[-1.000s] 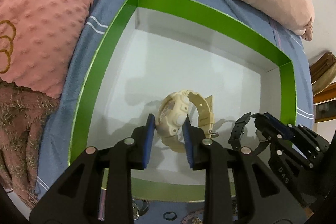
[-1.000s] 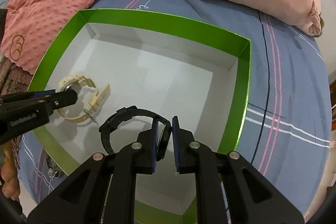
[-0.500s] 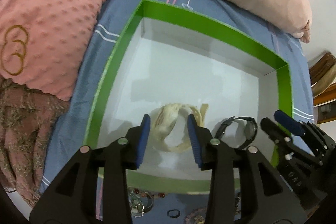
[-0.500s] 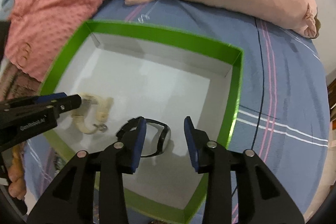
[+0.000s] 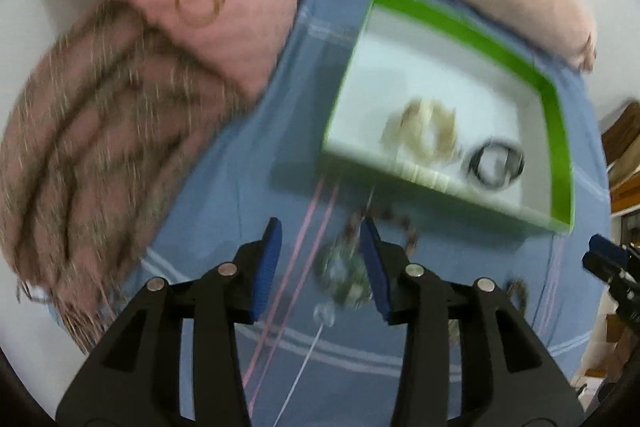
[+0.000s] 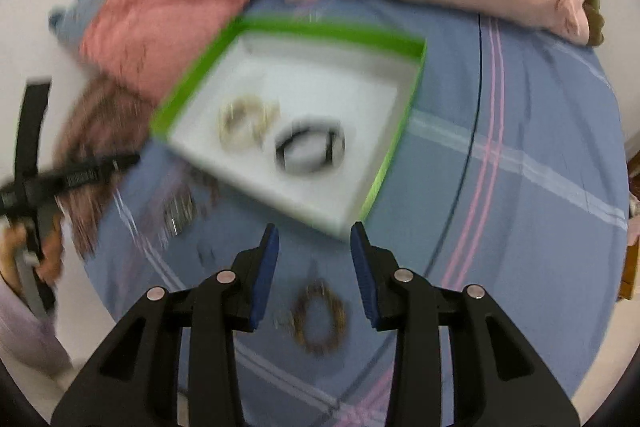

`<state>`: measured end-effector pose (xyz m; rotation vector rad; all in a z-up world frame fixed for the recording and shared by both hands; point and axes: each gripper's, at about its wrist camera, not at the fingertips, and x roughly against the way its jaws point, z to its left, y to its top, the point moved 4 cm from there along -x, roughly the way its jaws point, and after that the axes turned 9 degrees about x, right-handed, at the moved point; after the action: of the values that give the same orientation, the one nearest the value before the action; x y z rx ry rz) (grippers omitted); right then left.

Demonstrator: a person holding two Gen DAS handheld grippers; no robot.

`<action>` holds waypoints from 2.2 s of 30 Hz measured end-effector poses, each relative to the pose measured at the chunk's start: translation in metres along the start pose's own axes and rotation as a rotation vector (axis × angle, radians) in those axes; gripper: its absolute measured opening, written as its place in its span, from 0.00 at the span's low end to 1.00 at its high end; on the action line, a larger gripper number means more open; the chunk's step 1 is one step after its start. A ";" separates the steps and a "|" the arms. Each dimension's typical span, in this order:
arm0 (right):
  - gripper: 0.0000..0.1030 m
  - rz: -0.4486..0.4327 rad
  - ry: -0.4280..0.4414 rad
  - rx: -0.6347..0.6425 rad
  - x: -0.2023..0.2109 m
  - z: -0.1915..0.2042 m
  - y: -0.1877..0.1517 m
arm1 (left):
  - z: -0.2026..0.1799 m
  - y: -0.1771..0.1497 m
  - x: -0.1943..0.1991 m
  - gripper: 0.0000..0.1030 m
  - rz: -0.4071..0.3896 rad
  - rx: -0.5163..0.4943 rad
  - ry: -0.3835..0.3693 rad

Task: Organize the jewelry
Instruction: 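Move the right tool to the brown wooden bead bracelet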

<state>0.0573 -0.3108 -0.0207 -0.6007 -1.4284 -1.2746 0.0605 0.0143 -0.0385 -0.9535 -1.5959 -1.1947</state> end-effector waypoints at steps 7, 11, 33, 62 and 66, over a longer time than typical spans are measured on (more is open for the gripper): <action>0.36 0.164 -0.040 -0.034 -0.046 0.011 -0.059 | 0.015 -0.045 -0.029 0.40 0.102 0.018 0.022; 0.36 0.165 -0.035 -0.013 -0.051 0.023 -0.060 | 0.021 -0.055 -0.029 0.40 0.107 0.026 0.015; 0.36 0.168 -0.015 -0.054 -0.059 0.028 -0.063 | -0.029 -0.044 -0.051 0.39 0.154 0.023 -0.171; 0.36 0.164 -0.055 -0.093 -0.070 0.017 -0.065 | -0.065 -0.031 -0.081 0.16 0.171 -0.016 -0.137; 0.36 0.158 -0.057 -0.092 -0.068 0.016 -0.064 | -0.066 -0.032 -0.074 0.14 0.156 -0.018 -0.132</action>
<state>0.0148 -0.2969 -0.1040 -0.8018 -1.3456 -1.2109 0.0671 -0.0622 -0.1092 -1.1669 -1.5838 -1.0582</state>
